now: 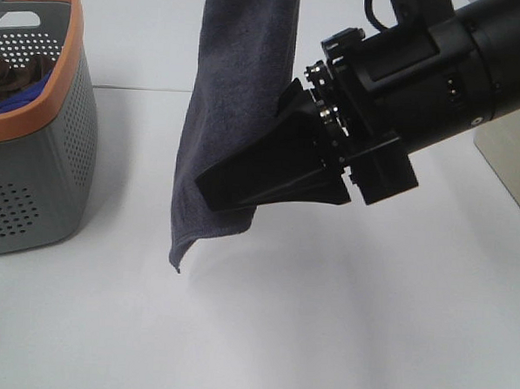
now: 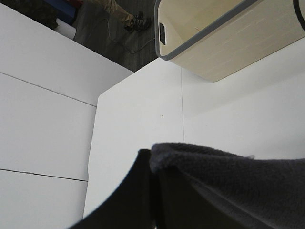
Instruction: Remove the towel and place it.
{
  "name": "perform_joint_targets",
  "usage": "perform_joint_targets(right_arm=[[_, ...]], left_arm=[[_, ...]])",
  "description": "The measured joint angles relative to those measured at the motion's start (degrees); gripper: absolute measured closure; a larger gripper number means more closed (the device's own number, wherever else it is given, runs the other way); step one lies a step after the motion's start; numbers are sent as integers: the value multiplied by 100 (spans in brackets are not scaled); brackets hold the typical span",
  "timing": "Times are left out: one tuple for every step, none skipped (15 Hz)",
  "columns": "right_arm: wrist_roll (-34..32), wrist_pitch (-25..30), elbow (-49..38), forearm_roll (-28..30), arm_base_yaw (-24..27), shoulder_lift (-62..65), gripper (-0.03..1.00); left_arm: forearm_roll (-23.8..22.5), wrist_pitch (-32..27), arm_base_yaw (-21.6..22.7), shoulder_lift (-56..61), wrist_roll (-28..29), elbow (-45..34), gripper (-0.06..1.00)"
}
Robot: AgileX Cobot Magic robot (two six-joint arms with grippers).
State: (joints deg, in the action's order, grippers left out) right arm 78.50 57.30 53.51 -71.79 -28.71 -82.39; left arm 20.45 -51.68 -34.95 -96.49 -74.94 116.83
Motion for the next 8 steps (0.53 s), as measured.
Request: perform_joint_targets(right_arm=[[-29,-63,0,46,0,23,61],[-143,-183,0,109,0,63,62],[-298,-235,0,166,0,63,65],[-470,-264,0,275,0,63,70],[-659,-275,0,424,0,63,75],[-859,-275,0,550,0,63,79],[-1026,-275,0,659,0,63,82],[-1197,-275,0,756,0,80,83]], left_arm=[[0,0,0,0,0,0,94],[0,0,0,0,0,0,94],[0,0,0,0,0,0,94],[0,0,0,0,0,0,94],[0,0,0,0,0,0,94],[0,0,0,0,0,0,94],[0,0,0,0,0,0,94],[0,0,0,0,46,0,94]])
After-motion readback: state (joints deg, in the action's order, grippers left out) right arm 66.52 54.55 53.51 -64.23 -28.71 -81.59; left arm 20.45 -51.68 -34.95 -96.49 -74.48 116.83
